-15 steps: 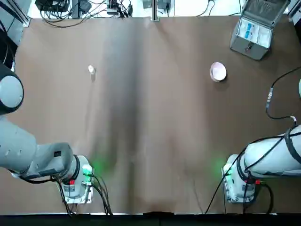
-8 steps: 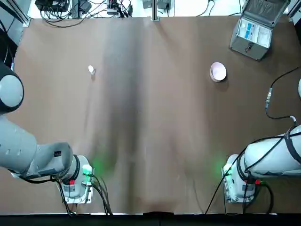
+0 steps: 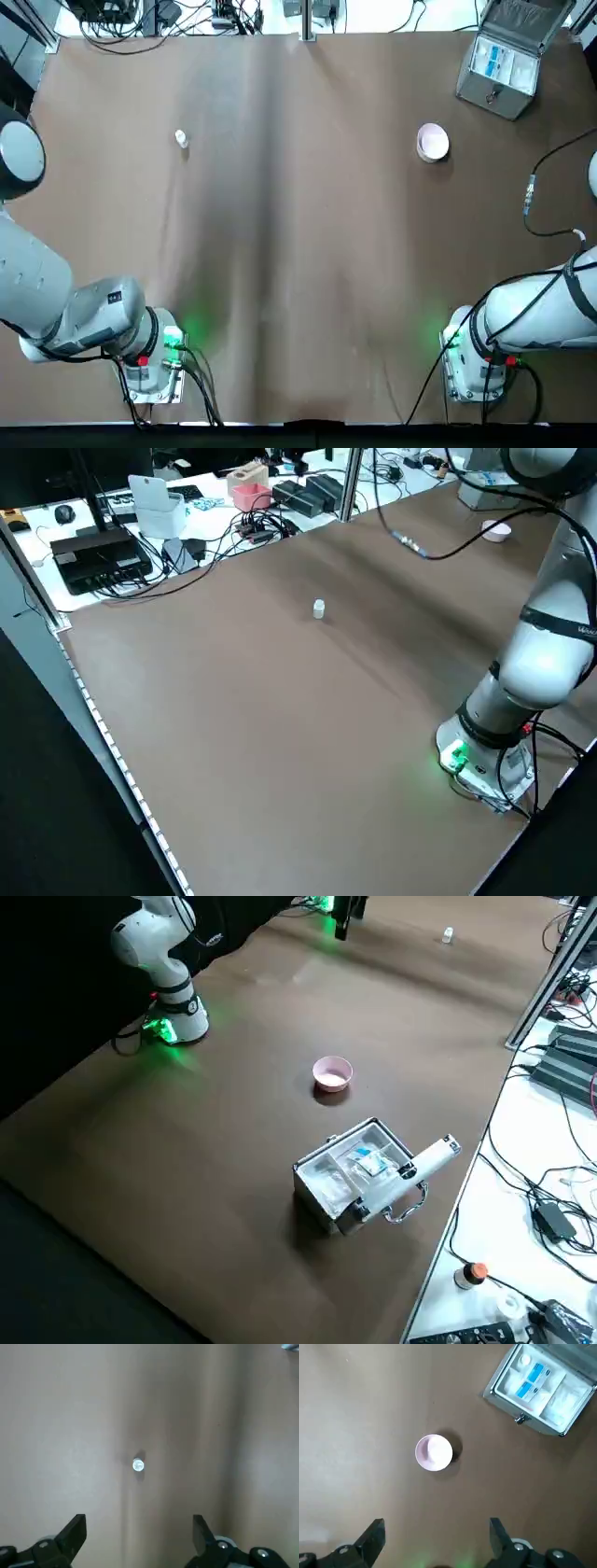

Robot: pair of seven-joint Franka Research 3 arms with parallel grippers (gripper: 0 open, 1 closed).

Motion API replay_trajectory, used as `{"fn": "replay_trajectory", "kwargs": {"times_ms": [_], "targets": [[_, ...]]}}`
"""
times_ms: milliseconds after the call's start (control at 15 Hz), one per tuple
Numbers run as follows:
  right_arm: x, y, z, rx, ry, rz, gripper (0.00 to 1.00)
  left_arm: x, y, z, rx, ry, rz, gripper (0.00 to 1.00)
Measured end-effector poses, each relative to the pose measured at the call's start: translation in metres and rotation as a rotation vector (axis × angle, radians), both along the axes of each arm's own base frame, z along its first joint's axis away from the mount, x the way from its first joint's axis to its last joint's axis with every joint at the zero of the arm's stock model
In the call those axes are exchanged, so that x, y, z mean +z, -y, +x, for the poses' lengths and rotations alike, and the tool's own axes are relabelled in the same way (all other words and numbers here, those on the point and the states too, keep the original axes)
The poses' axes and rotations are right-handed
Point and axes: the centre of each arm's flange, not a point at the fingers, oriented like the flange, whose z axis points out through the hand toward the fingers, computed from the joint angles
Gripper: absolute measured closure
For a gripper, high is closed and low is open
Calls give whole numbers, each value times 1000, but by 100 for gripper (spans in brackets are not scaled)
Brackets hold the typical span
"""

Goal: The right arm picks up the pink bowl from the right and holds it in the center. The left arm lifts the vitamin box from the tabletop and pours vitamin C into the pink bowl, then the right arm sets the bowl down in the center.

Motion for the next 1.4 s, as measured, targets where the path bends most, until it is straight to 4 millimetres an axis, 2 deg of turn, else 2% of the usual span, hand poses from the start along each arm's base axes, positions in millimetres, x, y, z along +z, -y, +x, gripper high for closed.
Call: {"fn": "replay_trajectory", "kwargs": {"times_ms": [133, 267, 600, 733, 1067, 1400], "targets": [[-27, 1, 10, -3, -51, 0, 2, -14, -34, 2, -57, 19, -68, 0], [-65, 2, 22, -3, -123, -1, 1, -26, -57, 4, -118, 51, -147, 0], [-190, 11, 57, -21, -265, 18, 2, -54, -98, 8, -263, 159, -307, 0], [-230, 19, 70, -35, -268, 25, 2, -72, -119, 9, -306, 212, -376, 0], [-301, 35, 83, -91, -277, 99, 3, -135, -157, 13, -437, 315, -525, 0], [-364, 48, 76, -124, -265, 111, 4, -205, -173, 16, -650, 476, -664, 0]]}}
